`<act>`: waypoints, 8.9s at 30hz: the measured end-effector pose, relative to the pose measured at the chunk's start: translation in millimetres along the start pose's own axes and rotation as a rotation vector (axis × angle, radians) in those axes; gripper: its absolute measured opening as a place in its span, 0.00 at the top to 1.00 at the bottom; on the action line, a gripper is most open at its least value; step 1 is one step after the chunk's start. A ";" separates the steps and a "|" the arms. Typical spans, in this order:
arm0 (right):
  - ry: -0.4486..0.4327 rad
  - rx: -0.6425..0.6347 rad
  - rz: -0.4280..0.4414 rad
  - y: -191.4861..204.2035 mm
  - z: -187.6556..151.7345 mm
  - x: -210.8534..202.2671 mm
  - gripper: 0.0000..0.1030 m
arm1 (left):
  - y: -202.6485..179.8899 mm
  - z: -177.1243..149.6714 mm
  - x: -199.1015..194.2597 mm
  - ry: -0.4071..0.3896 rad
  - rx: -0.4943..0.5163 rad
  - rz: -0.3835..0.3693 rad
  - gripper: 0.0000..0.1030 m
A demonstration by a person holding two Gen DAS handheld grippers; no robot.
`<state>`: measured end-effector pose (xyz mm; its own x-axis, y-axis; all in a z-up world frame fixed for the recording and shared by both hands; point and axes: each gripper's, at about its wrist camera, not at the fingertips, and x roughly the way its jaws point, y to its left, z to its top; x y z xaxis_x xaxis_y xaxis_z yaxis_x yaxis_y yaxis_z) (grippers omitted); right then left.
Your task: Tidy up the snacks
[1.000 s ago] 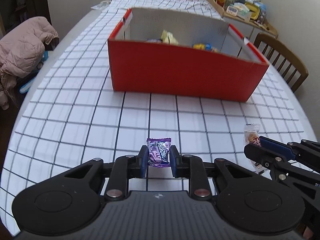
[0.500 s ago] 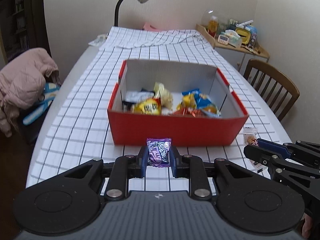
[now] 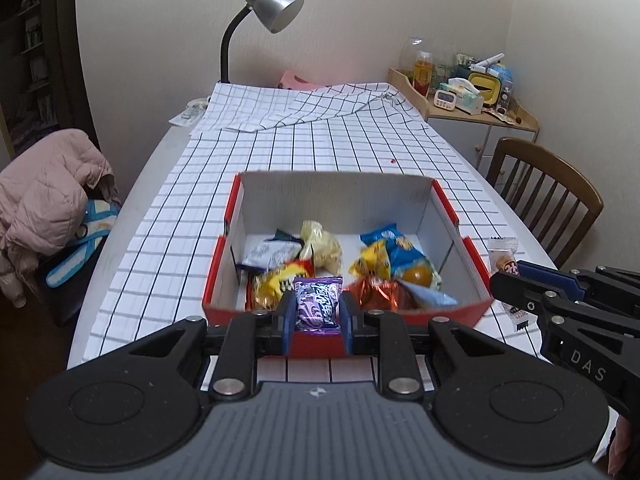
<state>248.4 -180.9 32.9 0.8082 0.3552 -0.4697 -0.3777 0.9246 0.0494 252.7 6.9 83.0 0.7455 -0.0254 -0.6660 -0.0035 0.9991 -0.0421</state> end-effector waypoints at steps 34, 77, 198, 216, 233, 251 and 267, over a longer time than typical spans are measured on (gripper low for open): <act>0.187 -0.062 0.063 -59.0 -56.2 12.4 0.47 | -24.6 9.7 81.6 0.116 0.027 -0.096 0.78; 0.330 -0.093 0.075 -74.6 -138.6 21.7 0.83 | -81.9 -82.7 138.4 0.251 0.093 -0.092 0.44; -0.113 0.094 0.019 -13.4 -42.1 -71.5 0.00 | -12.1 -60.0 -37.3 -0.100 0.016 -0.019 0.17; -0.160 0.130 0.040 -0.3 -37.1 -99.4 0.00 | -9.4 -65.7 -78.8 -0.149 0.020 0.003 0.17; -0.167 0.140 0.065 6.5 -38.3 -93.8 0.00 | -3.4 -64.0 -78.6 -0.145 -0.011 0.014 0.17; -0.158 0.162 0.062 5.1 -44.6 -100.3 0.00 | -10.4 -68.4 -91.8 -0.165 0.005 0.006 0.17; -0.139 0.177 0.070 2.1 -51.9 -98.4 0.00 | -13.0 -71.9 -87.9 -0.144 -0.006 -0.008 0.17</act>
<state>144.6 -221.0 33.5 0.8422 0.4233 -0.3340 -0.3598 0.9025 0.2367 139.3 -6.3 88.5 0.8336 -0.0279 -0.5516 -0.0007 0.9987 -0.0515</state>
